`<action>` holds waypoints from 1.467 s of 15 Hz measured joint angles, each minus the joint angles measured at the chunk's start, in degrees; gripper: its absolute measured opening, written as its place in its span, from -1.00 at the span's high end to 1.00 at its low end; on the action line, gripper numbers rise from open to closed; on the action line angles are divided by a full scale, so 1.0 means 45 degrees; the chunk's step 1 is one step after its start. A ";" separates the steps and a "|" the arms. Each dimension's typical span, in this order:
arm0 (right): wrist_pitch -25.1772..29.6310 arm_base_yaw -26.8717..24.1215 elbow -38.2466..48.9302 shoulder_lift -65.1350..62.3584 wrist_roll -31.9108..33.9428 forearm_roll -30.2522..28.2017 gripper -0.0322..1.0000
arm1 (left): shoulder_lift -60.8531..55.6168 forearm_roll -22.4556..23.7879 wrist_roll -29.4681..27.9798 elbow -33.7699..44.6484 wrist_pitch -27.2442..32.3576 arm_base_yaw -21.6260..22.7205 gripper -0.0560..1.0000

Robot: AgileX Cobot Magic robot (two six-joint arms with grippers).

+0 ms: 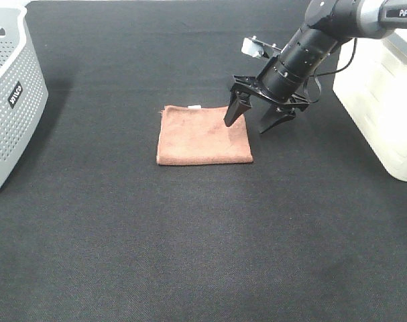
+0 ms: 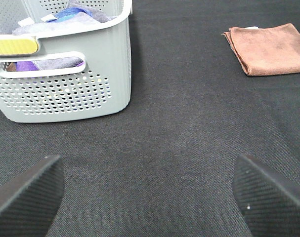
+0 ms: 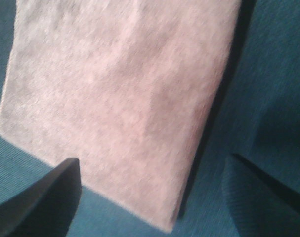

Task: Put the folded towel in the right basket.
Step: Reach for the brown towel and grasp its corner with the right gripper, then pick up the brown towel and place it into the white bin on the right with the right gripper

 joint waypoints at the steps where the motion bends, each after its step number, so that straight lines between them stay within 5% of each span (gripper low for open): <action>1: -0.0216 0.0000 0.0000 0.0076 -0.0204 0.0000 -0.50 | 0.0000 0.0000 0.0000 0.0000 0.0000 0.0000 -0.76; 9: -0.0535 0.0000 -0.0102 0.0955 -0.0700 0.1044 -0.36 | 0.0000 0.0000 0.0000 0.0000 0.0000 0.0000 -0.76; 13: -0.0891 0.0000 -0.0102 0.1031 -0.0866 0.1528 0.63 | 0.0000 0.0000 0.0000 0.0000 0.0000 0.0000 -0.76; 15: -0.0866 0.0000 -0.0127 0.1031 -0.0866 0.1553 0.94 | 0.0000 0.0000 0.0000 0.0000 0.0000 0.0000 -0.76; 22: 0.0433 0.0000 -0.0993 -0.0102 -0.0866 0.1502 0.94 | 0.0000 0.0000 0.0000 0.0000 0.0000 0.0000 -0.76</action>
